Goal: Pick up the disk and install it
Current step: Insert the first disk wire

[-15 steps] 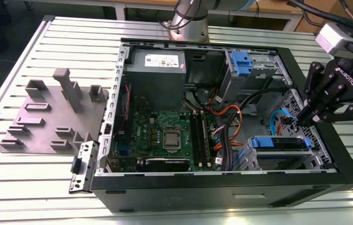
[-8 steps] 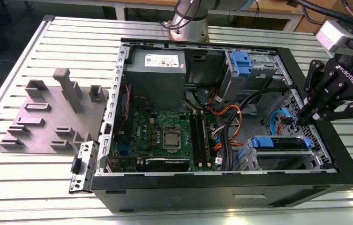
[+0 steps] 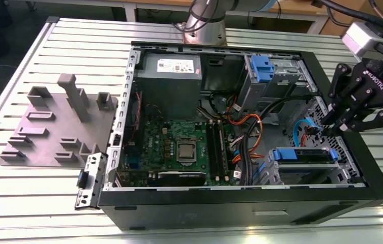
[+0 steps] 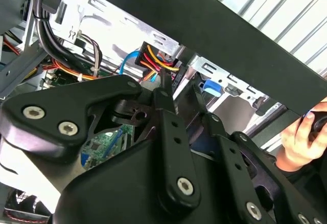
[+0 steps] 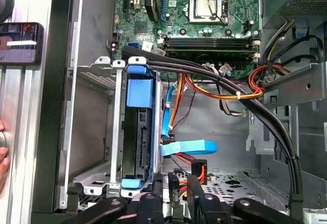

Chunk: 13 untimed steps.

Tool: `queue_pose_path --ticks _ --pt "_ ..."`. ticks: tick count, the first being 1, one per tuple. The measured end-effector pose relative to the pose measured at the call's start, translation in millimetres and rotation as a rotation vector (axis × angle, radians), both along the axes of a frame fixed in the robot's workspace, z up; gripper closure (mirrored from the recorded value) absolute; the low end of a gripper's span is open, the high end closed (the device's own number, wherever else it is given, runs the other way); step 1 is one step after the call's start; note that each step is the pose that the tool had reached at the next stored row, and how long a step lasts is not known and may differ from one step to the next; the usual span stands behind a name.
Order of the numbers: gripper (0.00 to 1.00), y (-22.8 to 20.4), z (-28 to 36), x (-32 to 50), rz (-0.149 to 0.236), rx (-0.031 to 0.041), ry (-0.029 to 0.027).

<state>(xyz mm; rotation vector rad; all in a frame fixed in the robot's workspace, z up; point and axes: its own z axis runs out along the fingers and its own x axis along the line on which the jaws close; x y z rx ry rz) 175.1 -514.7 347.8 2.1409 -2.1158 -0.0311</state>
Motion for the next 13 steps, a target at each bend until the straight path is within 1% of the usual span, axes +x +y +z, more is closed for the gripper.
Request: queue_pose_path --ticks 5,7,9,11,13 --pt "0.67 0.2 -5.5 0.4 0.007 -0.0001 0.0" --pt "0.67 0.2 -6.8 0.4 0.008 -0.0023 -0.0001" --pt "0.67 0.2 -7.3 0.4 0.009 -0.0091 0.0" --pt "0.69 0.2 -7.4 0.4 0.009 -0.0184 0.0001" --pt "0.82 0.2 -7.4 0.4 0.009 -0.0272 0.0001"
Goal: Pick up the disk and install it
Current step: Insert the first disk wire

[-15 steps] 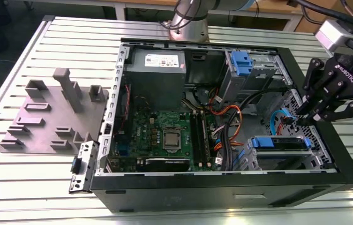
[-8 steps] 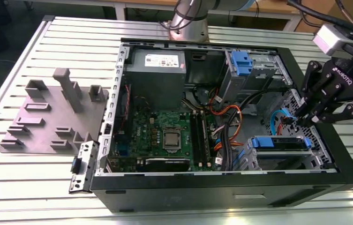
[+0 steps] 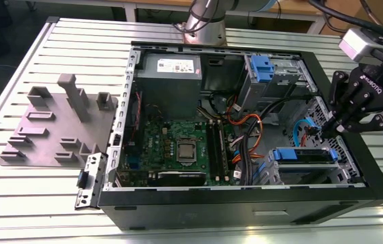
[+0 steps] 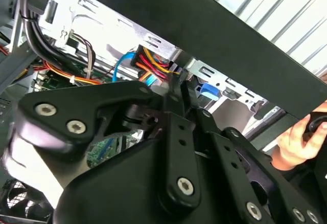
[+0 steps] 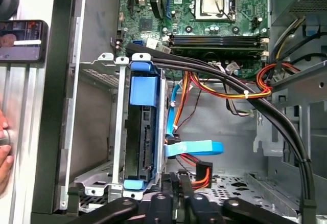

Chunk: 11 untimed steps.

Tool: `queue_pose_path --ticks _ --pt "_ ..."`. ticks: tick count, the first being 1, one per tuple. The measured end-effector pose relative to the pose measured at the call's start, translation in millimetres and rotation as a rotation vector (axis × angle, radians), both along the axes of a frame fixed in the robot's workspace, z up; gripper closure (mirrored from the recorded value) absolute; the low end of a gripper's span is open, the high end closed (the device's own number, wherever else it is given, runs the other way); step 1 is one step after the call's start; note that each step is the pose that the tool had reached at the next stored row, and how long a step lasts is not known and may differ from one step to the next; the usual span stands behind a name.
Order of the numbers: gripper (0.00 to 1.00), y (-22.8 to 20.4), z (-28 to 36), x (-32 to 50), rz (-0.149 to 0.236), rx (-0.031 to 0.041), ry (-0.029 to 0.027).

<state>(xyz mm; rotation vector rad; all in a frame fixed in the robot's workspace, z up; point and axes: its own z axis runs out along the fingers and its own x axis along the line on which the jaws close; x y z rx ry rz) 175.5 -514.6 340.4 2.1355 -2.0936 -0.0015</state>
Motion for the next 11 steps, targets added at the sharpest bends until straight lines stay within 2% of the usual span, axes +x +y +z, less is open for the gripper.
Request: queue_pose_path --ticks 4,11 --pt "0.84 0.1 0.3 -0.5 0.003 -0.0116 0.0" --pt "0.84 0.0 1.7 -10.1 0.013 -0.0167 -0.0023"
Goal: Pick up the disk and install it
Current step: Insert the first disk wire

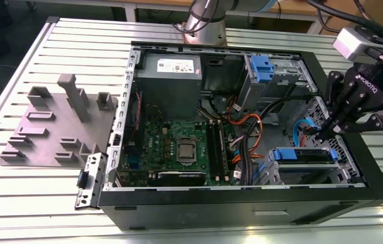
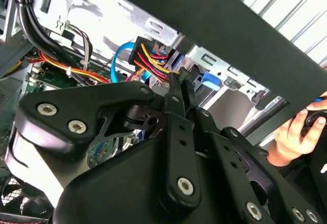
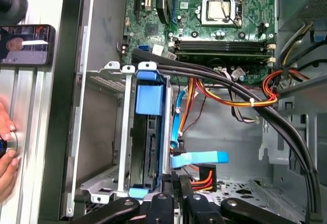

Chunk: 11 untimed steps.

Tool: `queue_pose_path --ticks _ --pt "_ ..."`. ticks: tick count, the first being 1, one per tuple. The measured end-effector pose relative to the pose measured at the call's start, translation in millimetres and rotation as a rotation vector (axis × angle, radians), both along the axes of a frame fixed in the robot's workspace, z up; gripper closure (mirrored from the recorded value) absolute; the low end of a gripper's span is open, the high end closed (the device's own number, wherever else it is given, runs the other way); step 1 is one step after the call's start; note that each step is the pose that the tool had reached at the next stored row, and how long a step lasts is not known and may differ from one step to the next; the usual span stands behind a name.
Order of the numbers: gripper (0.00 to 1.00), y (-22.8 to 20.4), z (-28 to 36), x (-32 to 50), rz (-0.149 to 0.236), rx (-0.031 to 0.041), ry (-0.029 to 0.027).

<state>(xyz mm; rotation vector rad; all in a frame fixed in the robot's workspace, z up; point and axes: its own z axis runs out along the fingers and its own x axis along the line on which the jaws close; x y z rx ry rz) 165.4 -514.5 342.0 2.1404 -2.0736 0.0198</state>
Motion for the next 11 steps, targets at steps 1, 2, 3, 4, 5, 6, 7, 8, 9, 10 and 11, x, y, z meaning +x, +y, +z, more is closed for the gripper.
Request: queue_pose_path --ticks 1,2,3,4,5,6,7,8,9,10,11 --pt "0.84 0.0 0.0 -1.4 0.001 0.0 -0.003" --pt "0.84 0.0 0.0 -2.8 0.001 0.0 -0.0102" --pt "0.84 0.0 0.0 -4.2 0.001 -0.0001 -0.0191" --pt "0.84 0.0 0.0 -5.6 0.001 0.0 -0.0296" --pt "0.84 0.0 0.0 -7.2 0.001 0.0 -0.0413" --pt "0.84 0.0 0.0 -9.2 0.001 -0.0001 -0.0534" --pt "0.84 -0.1 0.0 -11.6 0.001 -0.0001 -0.0626" --pt "0.84 -0.3 0.0 -13.9 0.001 -0.0001 -0.07" --pt "0.84 -0.7 0.0 -15.9 0.001 0.0 -0.0765" --pt "0.84 -1.6 -0.1 -17.4 0.001 -0.0001 -0.0819" --pt "0.84 -3.1 -0.2 -18.6 0.001 -0.0001 -0.0857"
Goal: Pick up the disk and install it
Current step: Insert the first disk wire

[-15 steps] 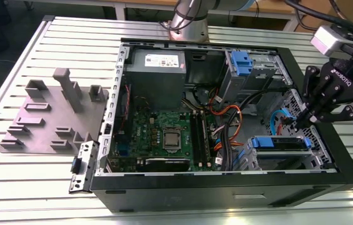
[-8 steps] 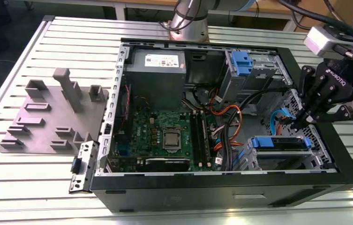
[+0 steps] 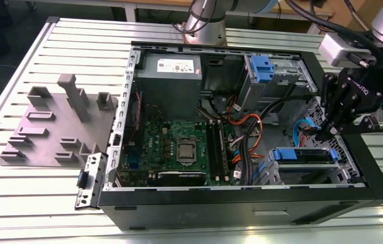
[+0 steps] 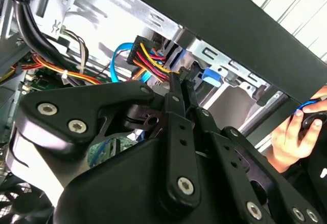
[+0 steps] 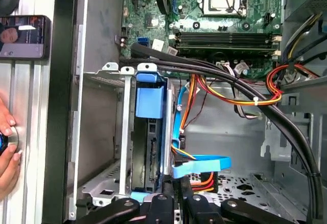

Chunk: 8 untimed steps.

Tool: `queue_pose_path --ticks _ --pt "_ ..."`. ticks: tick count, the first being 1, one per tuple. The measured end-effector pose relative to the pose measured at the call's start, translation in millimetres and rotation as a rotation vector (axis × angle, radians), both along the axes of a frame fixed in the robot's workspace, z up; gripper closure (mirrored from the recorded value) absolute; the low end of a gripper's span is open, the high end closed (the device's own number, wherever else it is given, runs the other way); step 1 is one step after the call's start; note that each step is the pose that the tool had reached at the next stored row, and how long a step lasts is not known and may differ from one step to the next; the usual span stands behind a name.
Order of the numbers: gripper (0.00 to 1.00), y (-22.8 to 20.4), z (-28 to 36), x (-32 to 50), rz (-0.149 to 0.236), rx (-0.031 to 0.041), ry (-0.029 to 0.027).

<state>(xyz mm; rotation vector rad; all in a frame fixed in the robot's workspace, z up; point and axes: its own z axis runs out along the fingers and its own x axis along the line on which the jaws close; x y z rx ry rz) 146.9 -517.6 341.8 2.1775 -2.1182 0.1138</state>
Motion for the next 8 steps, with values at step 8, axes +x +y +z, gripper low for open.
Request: queue_pose_path --ticks 8 --pt "0.84 -10.9 -1.9 -9.1 0.0 0.0024 -0.0342"
